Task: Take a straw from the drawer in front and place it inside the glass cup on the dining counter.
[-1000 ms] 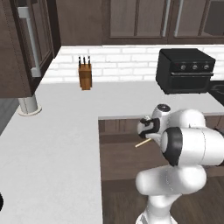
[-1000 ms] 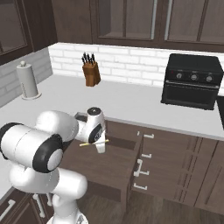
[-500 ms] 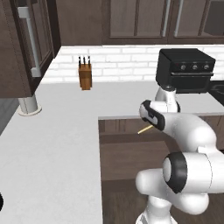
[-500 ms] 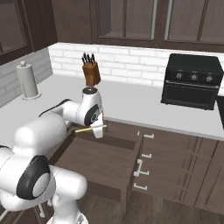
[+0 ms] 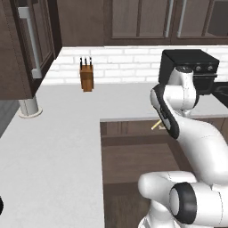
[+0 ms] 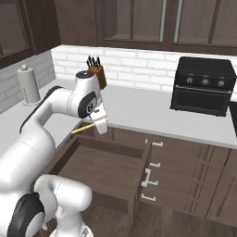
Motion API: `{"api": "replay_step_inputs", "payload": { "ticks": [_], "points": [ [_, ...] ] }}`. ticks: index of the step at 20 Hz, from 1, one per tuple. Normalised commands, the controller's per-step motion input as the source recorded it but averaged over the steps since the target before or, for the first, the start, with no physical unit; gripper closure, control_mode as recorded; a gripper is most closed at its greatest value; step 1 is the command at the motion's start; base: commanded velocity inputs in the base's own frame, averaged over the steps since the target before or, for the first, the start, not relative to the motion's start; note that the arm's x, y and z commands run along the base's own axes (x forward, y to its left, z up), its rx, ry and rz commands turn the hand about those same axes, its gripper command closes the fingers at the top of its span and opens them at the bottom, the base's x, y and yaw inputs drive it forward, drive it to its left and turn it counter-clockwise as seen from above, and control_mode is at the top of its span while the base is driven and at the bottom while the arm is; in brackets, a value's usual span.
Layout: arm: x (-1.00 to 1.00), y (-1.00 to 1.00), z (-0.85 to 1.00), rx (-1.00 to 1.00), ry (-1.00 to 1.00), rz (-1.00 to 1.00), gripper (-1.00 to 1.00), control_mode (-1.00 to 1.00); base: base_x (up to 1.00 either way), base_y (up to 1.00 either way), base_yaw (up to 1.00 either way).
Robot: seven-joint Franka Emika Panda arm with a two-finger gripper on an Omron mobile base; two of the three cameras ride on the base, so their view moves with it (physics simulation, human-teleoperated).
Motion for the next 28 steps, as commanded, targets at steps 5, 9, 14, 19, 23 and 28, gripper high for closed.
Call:
{"api": "replay_step_inputs", "payload": {
  "ticks": [5,9,14,19,23,28],
  "points": [
    [-0.61,0.00,0.19,-0.13,0.00,0.26,1.00,-1.00,0.00,0.00,0.00],
    [-0.53,-0.03,0.00,-0.13,-0.02,0.15,1.00,-1.00,0.00,0.00,0.00],
    [-0.44,-0.01,0.00,-0.06,-0.05,0.05,1.00,1.00,-0.40,-0.01,0.01],
    [0.00,0.00,0.00,0.00,0.00,0.00,1.00,1.00,-1.00,-0.11,-0.04],
    [0.00,0.00,0.00,0.00,0.00,0.00,1.00,1.00,-0.85,-0.49,-0.39],
    [0.00,0.00,0.00,0.00,0.00,0.00,1.00,1.00,-0.04,-0.38,-0.79]
  ]
}}
